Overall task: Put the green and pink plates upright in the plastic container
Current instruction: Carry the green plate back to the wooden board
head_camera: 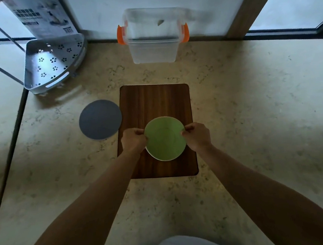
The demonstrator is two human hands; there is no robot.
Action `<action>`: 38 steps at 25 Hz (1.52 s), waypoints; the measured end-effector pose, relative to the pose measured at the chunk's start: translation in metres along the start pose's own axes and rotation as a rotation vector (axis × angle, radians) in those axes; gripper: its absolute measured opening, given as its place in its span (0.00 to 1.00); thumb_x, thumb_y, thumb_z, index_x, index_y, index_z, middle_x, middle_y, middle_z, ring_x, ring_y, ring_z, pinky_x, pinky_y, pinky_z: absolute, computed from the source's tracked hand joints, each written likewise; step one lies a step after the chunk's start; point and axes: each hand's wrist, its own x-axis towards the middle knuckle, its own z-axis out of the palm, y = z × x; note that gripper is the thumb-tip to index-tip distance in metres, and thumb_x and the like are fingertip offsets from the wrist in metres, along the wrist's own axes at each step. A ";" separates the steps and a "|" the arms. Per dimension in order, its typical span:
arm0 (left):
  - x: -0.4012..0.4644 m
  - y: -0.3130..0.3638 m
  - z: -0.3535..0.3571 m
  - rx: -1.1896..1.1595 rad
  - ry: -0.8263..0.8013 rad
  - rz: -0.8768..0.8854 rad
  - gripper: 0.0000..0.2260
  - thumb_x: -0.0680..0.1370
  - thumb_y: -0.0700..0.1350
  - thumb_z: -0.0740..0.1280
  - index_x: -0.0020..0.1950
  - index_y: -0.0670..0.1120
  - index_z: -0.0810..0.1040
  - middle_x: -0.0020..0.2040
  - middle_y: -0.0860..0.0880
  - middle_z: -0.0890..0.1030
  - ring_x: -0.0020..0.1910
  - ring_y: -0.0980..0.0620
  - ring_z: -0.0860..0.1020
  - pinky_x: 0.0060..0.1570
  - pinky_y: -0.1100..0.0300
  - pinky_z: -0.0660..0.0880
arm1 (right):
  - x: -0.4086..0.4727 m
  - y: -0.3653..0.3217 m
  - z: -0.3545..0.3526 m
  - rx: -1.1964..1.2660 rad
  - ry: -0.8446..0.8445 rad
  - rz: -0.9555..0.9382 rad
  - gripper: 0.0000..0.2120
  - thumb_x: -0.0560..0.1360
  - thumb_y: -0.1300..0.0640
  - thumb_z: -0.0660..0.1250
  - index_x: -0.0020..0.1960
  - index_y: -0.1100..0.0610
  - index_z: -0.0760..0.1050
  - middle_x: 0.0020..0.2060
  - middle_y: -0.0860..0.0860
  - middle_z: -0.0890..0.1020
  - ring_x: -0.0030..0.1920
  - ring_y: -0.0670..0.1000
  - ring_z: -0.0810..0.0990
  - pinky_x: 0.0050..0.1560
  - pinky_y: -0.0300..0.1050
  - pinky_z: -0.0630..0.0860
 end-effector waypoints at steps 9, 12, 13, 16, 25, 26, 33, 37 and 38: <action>-0.004 -0.008 0.004 0.223 0.059 0.170 0.10 0.72 0.36 0.69 0.51 0.42 0.84 0.42 0.50 0.80 0.44 0.48 0.80 0.47 0.53 0.80 | -0.003 0.005 0.009 -0.110 0.048 -0.075 0.07 0.75 0.55 0.69 0.50 0.57 0.81 0.44 0.52 0.85 0.39 0.46 0.78 0.32 0.33 0.69; -0.005 -0.007 0.006 0.327 0.064 0.236 0.07 0.72 0.35 0.67 0.46 0.42 0.84 0.40 0.48 0.81 0.40 0.48 0.78 0.41 0.56 0.76 | -0.007 0.005 0.011 -0.183 0.048 -0.113 0.10 0.76 0.53 0.68 0.53 0.58 0.81 0.45 0.54 0.84 0.43 0.51 0.81 0.40 0.45 0.80; -0.005 -0.007 0.006 0.355 0.061 0.253 0.07 0.72 0.35 0.67 0.42 0.44 0.83 0.39 0.46 0.81 0.39 0.48 0.78 0.40 0.55 0.75 | -0.007 0.005 0.011 -0.207 0.054 -0.120 0.12 0.76 0.52 0.68 0.54 0.59 0.81 0.46 0.55 0.84 0.44 0.52 0.82 0.44 0.48 0.81; -0.006 -0.005 0.006 0.403 0.046 0.260 0.08 0.72 0.34 0.66 0.37 0.46 0.77 0.37 0.45 0.80 0.38 0.45 0.79 0.38 0.52 0.76 | -0.010 0.005 0.013 -0.250 0.089 -0.120 0.13 0.76 0.52 0.68 0.54 0.60 0.81 0.47 0.56 0.82 0.45 0.54 0.82 0.45 0.48 0.81; -0.010 -0.006 0.011 0.500 0.048 0.328 0.09 0.77 0.38 0.64 0.52 0.36 0.82 0.53 0.39 0.80 0.49 0.42 0.80 0.51 0.47 0.79 | -0.012 0.003 0.016 -0.253 0.095 -0.071 0.13 0.76 0.52 0.68 0.55 0.59 0.80 0.49 0.56 0.81 0.47 0.54 0.80 0.43 0.45 0.75; -0.011 -0.006 0.012 0.492 0.059 0.329 0.09 0.77 0.38 0.65 0.53 0.36 0.82 0.54 0.39 0.80 0.50 0.42 0.79 0.51 0.48 0.79 | -0.012 0.003 0.016 -0.241 0.095 -0.064 0.13 0.76 0.52 0.68 0.55 0.59 0.80 0.50 0.56 0.81 0.48 0.54 0.80 0.43 0.46 0.75; -0.001 0.005 0.010 0.288 0.033 0.122 0.05 0.70 0.34 0.69 0.35 0.40 0.76 0.34 0.44 0.78 0.36 0.43 0.80 0.42 0.44 0.82 | -0.002 0.001 0.013 -0.088 -0.005 0.034 0.04 0.73 0.57 0.68 0.42 0.58 0.76 0.40 0.52 0.80 0.39 0.52 0.78 0.32 0.42 0.71; -0.001 0.004 0.006 0.181 0.003 0.078 0.10 0.70 0.35 0.71 0.49 0.45 0.78 0.43 0.49 0.78 0.47 0.46 0.80 0.48 0.49 0.81 | -0.004 0.000 0.005 0.005 0.002 0.039 0.08 0.75 0.57 0.69 0.53 0.57 0.78 0.49 0.52 0.82 0.43 0.47 0.78 0.41 0.40 0.75; -0.002 0.003 0.004 0.158 -0.009 0.087 0.08 0.70 0.34 0.70 0.43 0.46 0.78 0.42 0.50 0.79 0.46 0.46 0.81 0.46 0.51 0.81 | -0.005 -0.002 0.004 0.014 -0.007 0.025 0.10 0.75 0.56 0.70 0.55 0.58 0.79 0.51 0.52 0.83 0.44 0.46 0.78 0.41 0.38 0.74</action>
